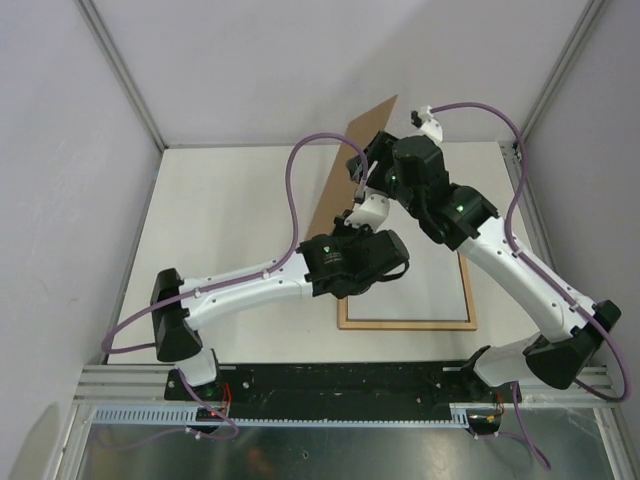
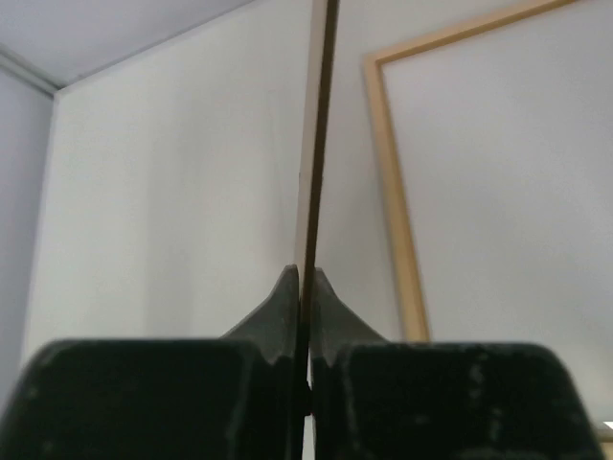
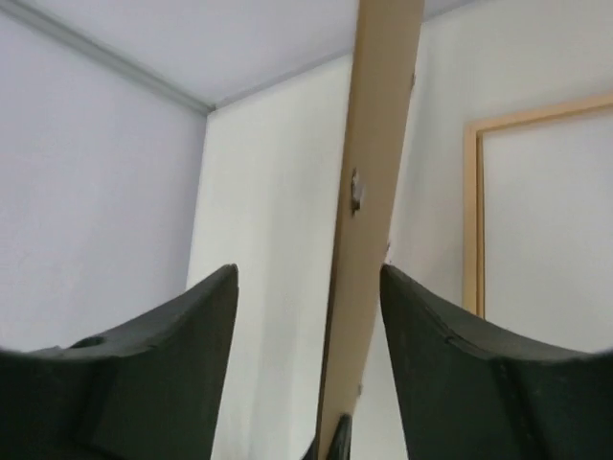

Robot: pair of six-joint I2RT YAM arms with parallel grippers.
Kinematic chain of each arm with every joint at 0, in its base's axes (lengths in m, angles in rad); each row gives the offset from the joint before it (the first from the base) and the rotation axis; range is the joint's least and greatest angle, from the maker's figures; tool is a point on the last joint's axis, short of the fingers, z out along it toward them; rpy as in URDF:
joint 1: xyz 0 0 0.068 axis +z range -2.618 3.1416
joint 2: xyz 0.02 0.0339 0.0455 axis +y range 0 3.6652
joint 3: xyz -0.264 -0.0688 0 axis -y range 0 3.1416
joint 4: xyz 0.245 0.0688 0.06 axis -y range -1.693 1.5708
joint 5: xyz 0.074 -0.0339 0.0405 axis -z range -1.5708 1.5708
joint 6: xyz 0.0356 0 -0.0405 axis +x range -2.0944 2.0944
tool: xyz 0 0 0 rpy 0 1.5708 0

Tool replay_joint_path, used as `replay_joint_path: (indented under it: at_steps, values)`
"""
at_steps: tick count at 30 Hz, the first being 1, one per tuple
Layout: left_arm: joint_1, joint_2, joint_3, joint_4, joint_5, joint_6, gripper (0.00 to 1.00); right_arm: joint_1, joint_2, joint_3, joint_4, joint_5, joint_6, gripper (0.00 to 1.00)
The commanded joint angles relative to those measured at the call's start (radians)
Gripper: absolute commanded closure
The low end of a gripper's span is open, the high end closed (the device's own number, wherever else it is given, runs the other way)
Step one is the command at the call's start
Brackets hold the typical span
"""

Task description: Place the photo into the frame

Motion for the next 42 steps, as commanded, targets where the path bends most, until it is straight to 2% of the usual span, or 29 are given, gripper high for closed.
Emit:
replay_joint_path:
  at_steps: [1,5,10,16,19,22,24,26,28,29,36,42]
  values:
    - [0.084,-0.041,0.033,-0.018,-0.059,0.075,1.0,0.01,-0.101,0.031,0.086,0.012,-0.05,0.29]
    - [0.148,-0.07,0.05,-0.008,-0.008,0.103,1.0,0.005,-0.164,0.014,0.093,0.02,-0.08,0.16]
    - [0.265,-0.138,0.045,0.059,0.133,0.165,1.0,-0.055,-0.265,-0.097,0.061,0.061,-0.105,0.12]
    - [0.417,-0.239,0.039,0.146,0.397,0.213,1.0,-0.34,-0.31,-0.321,0.002,-0.028,-0.106,0.12]
    - [0.465,-0.264,0.053,0.164,0.507,0.213,1.0,-0.486,-0.281,-0.422,0.004,-0.078,-0.108,0.16]
    - [0.504,-0.291,0.057,0.187,0.607,0.199,1.0,-0.613,-0.241,-0.498,0.037,-0.105,-0.108,0.28]
    - [0.534,-0.311,0.051,0.202,0.684,0.182,1.0,-0.675,-0.202,-0.535,0.057,-0.105,-0.111,0.41]
    - [0.563,-0.333,0.037,0.222,0.747,0.166,1.0,-0.734,-0.161,-0.56,0.069,-0.101,-0.11,0.63]
    - [0.59,-0.356,0.02,0.241,0.802,0.147,1.0,-0.779,-0.124,-0.583,0.084,-0.094,-0.11,0.78]
    - [0.604,-0.367,0.009,0.252,0.829,0.137,1.0,-0.794,-0.104,-0.593,0.092,-0.091,-0.11,0.81]
    - [0.669,-0.441,-0.052,0.32,0.971,0.056,1.0,-0.836,0.041,-0.635,0.107,-0.051,-0.112,0.94]
    - [0.7,-0.497,-0.1,0.363,1.049,0.009,1.0,-0.848,0.119,-0.684,0.132,-0.067,-0.111,1.0]
